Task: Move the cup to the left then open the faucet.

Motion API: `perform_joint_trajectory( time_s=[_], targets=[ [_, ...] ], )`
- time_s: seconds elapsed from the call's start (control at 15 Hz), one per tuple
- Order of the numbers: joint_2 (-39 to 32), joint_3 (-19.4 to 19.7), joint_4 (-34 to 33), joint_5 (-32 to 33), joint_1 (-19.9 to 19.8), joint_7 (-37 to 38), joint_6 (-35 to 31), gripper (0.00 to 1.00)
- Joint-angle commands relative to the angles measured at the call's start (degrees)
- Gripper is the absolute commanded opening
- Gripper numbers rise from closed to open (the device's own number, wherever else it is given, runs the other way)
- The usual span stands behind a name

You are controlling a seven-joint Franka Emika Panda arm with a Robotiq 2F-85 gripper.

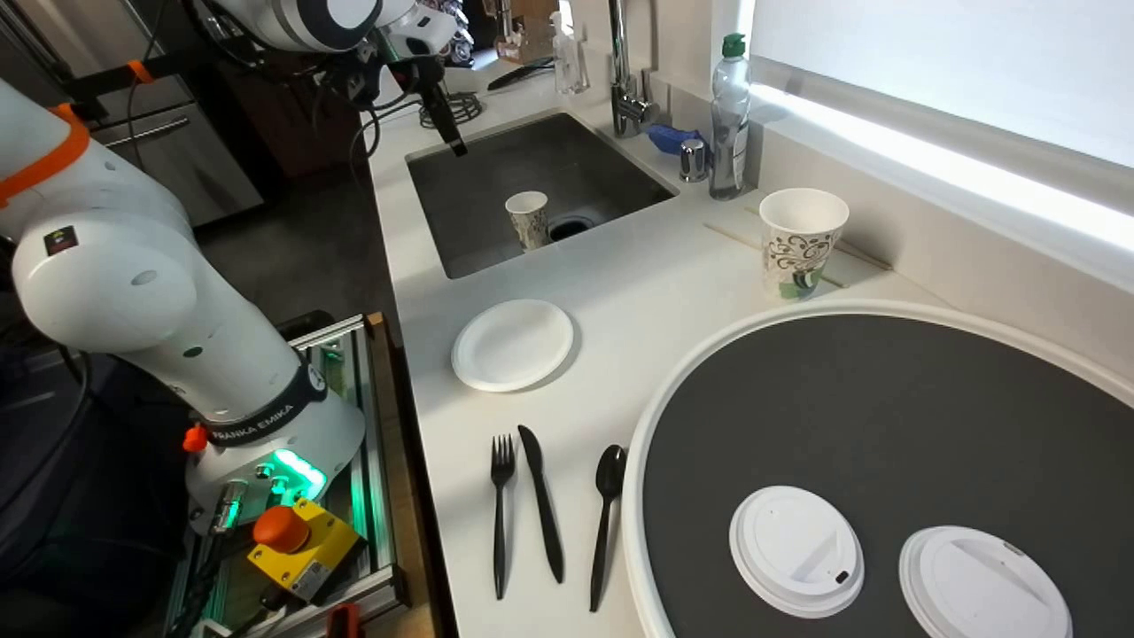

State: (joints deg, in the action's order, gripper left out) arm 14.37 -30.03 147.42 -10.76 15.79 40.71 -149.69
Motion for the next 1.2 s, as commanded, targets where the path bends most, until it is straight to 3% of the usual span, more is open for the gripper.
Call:
perform_joint_trajectory(
  time_s=[0.0,0.73,1.13],
  targets=[
    [-6.10,-0.02,-0.12,3.04,0.44,2.20,-6.09,1.00],
    [-20.10,2.19,-4.59,13.83,-0.79,3.99,-13.09,1.00],
    [-23.99,4.63,-7.09,21.65,0.61,7.77,-12.45,1.00]
  ],
)
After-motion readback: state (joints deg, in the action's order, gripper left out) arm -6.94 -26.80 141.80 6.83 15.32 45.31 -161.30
